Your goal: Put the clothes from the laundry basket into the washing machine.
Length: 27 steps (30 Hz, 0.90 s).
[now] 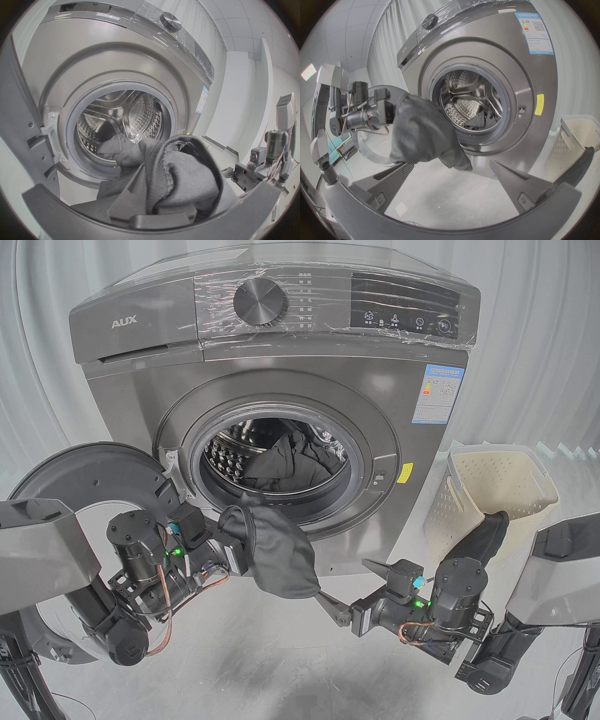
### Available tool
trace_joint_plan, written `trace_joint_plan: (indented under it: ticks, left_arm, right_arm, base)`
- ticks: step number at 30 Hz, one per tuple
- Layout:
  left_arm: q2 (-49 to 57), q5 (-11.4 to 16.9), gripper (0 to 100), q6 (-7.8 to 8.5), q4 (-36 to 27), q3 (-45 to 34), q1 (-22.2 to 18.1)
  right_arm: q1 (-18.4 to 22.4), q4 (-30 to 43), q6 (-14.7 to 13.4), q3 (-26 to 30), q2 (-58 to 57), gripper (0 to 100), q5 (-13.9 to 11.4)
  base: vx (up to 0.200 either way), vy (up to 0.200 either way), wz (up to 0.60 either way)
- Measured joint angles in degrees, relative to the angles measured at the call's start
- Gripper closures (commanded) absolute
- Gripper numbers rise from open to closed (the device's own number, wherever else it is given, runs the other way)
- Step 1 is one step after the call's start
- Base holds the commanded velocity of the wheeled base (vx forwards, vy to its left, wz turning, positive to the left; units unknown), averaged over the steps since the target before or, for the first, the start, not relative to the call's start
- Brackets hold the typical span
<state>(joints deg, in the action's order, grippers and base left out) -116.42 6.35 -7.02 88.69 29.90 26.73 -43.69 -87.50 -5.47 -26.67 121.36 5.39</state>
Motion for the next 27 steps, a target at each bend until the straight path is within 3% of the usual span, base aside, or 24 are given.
trace_joint_plan:
  ticks: [12, 27]
  left_arm:
    - [5.1, -0.2, 100, -0.06, 0.1, -5.5, 0.6]
    - [4.9, -0.3, 100, 0.35, 0.0, -6.4, 1.3]
  right_arm:
    - [2.4, -1.0, -1.1, 5.9, -3.6, 0, 0.1]
    - [2.4, -1.0, -1.7, 5.4, -4.4, 0, 0.5]
  base:
    - [0.0, 0.0, 0.0]
    - [0.2, 0.0, 0.0]
